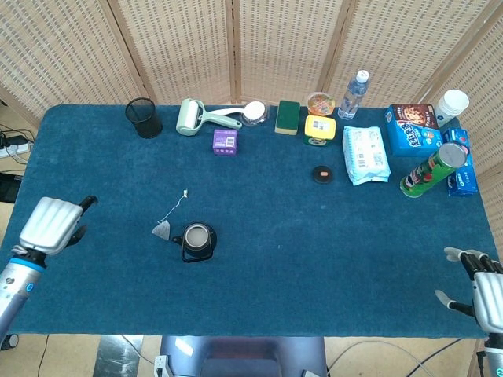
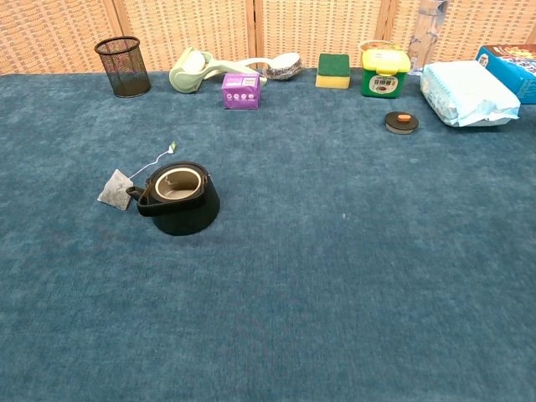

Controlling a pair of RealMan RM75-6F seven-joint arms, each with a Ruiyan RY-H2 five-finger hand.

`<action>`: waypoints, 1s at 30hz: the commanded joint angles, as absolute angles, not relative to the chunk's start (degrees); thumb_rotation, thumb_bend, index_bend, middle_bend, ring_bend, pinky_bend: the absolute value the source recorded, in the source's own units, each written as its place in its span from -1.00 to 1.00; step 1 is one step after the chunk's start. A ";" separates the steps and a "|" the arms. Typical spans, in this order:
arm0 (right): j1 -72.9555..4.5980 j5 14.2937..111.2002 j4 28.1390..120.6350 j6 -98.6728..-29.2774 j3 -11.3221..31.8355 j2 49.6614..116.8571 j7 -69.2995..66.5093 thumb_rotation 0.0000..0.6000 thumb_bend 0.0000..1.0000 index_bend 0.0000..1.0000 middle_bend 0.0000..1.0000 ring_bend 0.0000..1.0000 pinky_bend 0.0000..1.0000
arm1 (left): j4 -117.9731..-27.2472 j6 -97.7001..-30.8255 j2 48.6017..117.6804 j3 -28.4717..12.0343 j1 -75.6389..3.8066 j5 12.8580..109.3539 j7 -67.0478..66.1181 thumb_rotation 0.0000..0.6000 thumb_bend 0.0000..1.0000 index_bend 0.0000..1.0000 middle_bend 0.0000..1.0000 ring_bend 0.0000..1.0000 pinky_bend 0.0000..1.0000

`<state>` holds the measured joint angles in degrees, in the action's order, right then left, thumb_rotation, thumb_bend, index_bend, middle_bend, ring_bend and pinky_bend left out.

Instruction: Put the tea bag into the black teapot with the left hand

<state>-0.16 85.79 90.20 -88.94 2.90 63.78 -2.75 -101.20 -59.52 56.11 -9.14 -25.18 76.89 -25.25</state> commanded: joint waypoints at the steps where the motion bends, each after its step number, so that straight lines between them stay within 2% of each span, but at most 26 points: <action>1: -0.09 85.35 89.83 -88.37 2.80 63.99 -3.26 1.00 -0.81 -0.48 -0.28 -0.46 -0.36 | -98.62 -54.15 58.44 -10.52 -30.04 73.74 -26.09 1.00 -0.17 -0.24 0.85 0.70 0.57; 4: -0.09 84.79 89.17 -87.69 2.78 64.36 -3.84 1.00 -0.81 -0.48 -0.28 -0.46 -0.35 | -96.15 -51.25 60.54 -11.31 -32.93 71.55 -25.96 1.00 -0.17 -0.22 0.94 0.78 0.64; 10: -0.03 83.67 87.85 -86.97 3.13 64.87 -4.89 1.00 -0.81 -0.48 -0.28 -0.46 -0.35 | -90.50 -46.19 65.62 -11.30 -38.21 68.28 -27.12 1.00 -0.14 -0.21 0.97 0.82 0.67; 22: 0.24 81.59 85.66 -85.62 3.79 64.72 -7.02 1.00 -0.81 -0.48 -0.29 -0.46 -0.34 | -76.25 -42.45 78.16 -11.66 -45.77 61.85 -27.53 1.00 -0.15 -0.15 0.98 0.82 0.67; 30: 0.53 80.88 84.88 -85.27 4.01 64.69 -7.76 1.00 -0.81 -0.47 -0.28 -0.46 -0.34 | -69.50 -40.60 83.37 -11.50 -48.99 59.67 -26.98 1.00 -0.20 -0.15 0.98 0.82 0.67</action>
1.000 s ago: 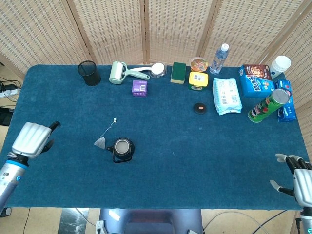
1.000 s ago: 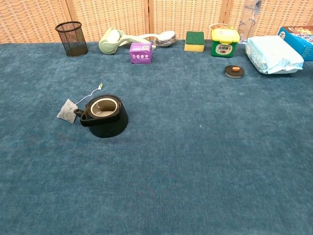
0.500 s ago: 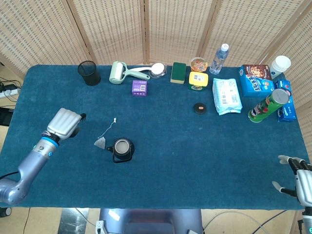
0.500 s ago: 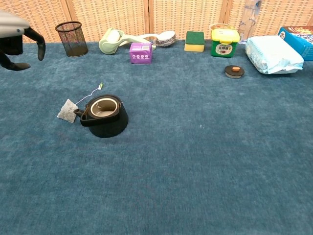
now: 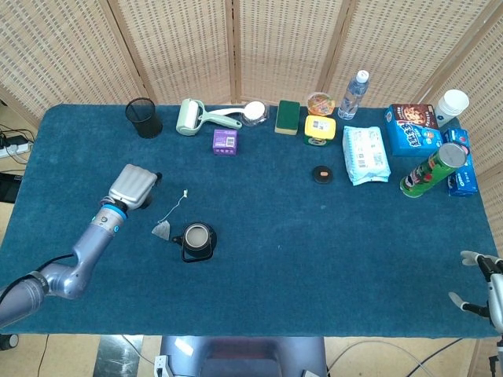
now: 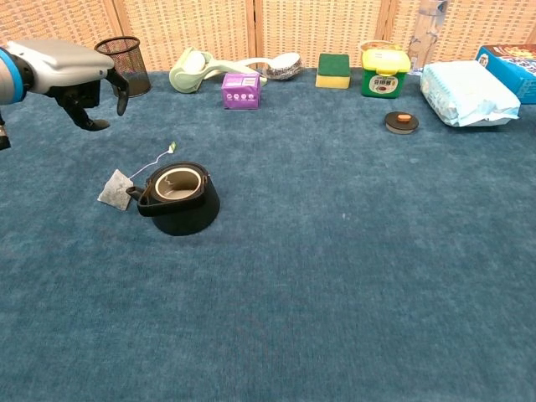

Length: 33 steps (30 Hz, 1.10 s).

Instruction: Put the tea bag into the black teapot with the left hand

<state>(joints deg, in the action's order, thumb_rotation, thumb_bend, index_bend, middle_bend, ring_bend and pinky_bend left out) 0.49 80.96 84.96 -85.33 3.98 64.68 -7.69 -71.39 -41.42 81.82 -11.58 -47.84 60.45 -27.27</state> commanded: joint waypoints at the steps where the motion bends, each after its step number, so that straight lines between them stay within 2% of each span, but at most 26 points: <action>1: 0.55 80.84 84.83 -85.23 4.02 64.68 -7.80 1.00 -0.81 -0.47 -0.28 -0.46 -0.34 | -68.95 -40.47 83.79 -11.48 -49.23 59.55 -26.89 1.00 -0.20 -0.15 0.98 0.82 0.67; 16: 2.10 79.26 84.57 -86.17 4.55 64.10 -8.33 1.00 -0.81 -0.48 -0.29 -0.46 -0.34 | -53.40 -38.49 95.04 -11.62 -53.87 62.34 -18.75 1.00 -0.20 -0.15 0.98 0.82 0.67; 33: 3.47 78.50 83.70 -86.71 4.80 64.05 -9.44 1.00 -0.81 -0.48 -0.28 -0.46 -0.33 | -46.28 -37.59 99.94 -10.55 -55.25 65.78 -13.69 1.00 -0.20 -0.09 0.98 0.82 0.67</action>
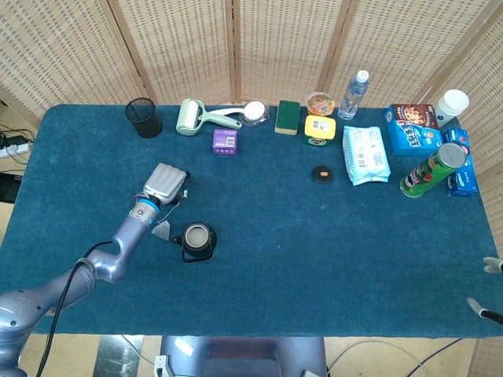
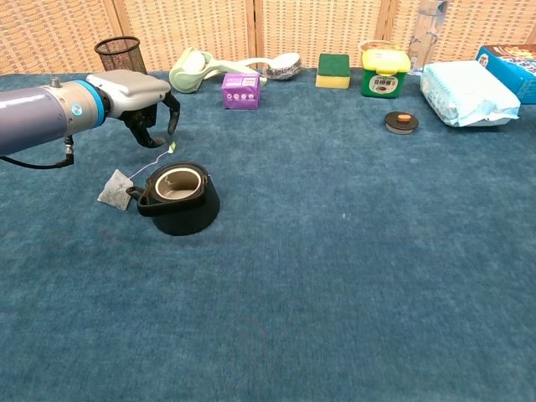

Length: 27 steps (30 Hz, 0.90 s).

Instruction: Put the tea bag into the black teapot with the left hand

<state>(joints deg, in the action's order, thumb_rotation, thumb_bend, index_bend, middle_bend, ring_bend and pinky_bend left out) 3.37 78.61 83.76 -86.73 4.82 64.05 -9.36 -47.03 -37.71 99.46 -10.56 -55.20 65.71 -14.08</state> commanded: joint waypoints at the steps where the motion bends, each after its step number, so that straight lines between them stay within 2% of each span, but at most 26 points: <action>1: 3.58 78.48 83.65 -86.73 4.78 64.05 -9.55 1.00 -0.81 -0.48 -0.28 -0.46 -0.34 | -45.65 -37.51 100.29 -10.61 -55.33 65.78 -13.47 1.00 -0.20 -0.09 0.98 0.82 0.67; 27: 4.49 77.64 82.45 -86.45 5.46 64.20 -10.69 1.00 -0.81 -0.47 -0.28 -0.46 -0.33 | -39.82 -36.03 104.58 -10.79 -56.62 67.46 -10.80 1.00 -0.16 -0.09 0.98 0.82 0.67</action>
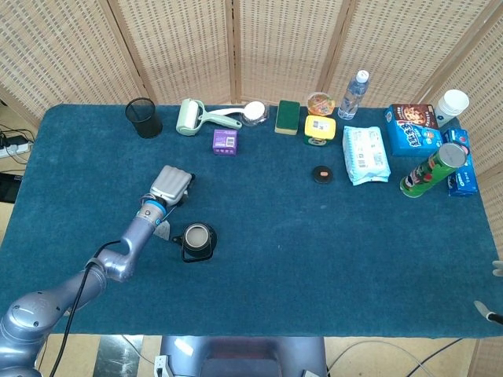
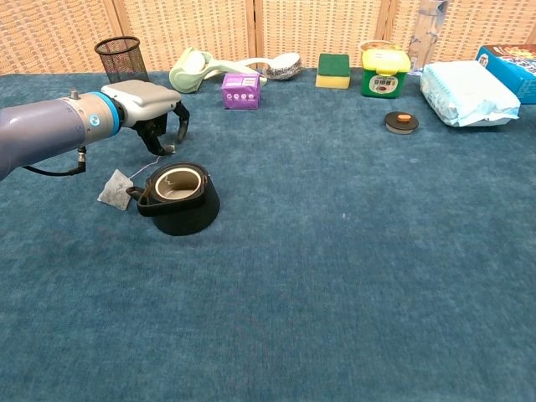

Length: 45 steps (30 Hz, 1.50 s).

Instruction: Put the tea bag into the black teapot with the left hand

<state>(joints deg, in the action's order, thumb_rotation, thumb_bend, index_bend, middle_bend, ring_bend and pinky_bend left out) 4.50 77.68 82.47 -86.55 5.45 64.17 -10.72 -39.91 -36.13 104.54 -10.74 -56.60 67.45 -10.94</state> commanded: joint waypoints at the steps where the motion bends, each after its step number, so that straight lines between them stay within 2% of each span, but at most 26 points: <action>1: 4.49 77.62 82.44 -86.42 5.48 64.21 -10.67 1.00 -0.81 -0.48 -0.28 -0.46 -0.33 | -39.78 -35.99 104.60 -10.82 -56.62 67.46 -10.74 1.00 -0.15 -0.08 0.97 0.82 0.67; 7: 4.54 77.67 82.49 -86.46 5.60 64.18 -10.63 1.00 -0.81 -0.47 -0.28 -0.46 -0.33 | -39.66 -35.84 104.63 -10.76 -56.47 67.58 -10.61 1.00 -0.11 0.01 0.98 0.82 0.67; 21: 4.71 77.52 82.42 -86.24 5.75 64.23 -10.62 1.00 -0.81 -0.48 -0.29 -0.46 -0.33 | -39.33 -35.22 104.70 -10.98 -56.10 66.87 -11.37 1.00 -0.10 0.06 0.98 0.82 0.67; 34: 4.94 77.54 82.53 -86.33 5.84 64.20 -10.74 1.00 -0.81 -0.47 -0.28 -0.46 -0.33 | -39.81 -35.15 104.66 -11.21 -55.95 66.47 -12.04 1.00 -0.02 0.26 0.98 0.82 0.67; 40: 4.96 77.66 82.71 -86.39 5.92 64.05 -10.70 1.00 -0.81 -0.48 -0.28 -0.45 -0.33 | -42.09 -36.98 103.13 -11.74 -55.37 66.68 -11.53 1.00 -0.01 0.36 0.98 0.82 0.67; 45: 4.69 78.24 82.86 -86.43 5.92 64.20 -10.57 1.00 -0.81 -0.48 -0.28 -0.46 -0.33 | -47.43 -41.12 99.84 -12.54 -53.61 67.04 -10.63 1.00 0.00 0.37 0.98 0.82 0.67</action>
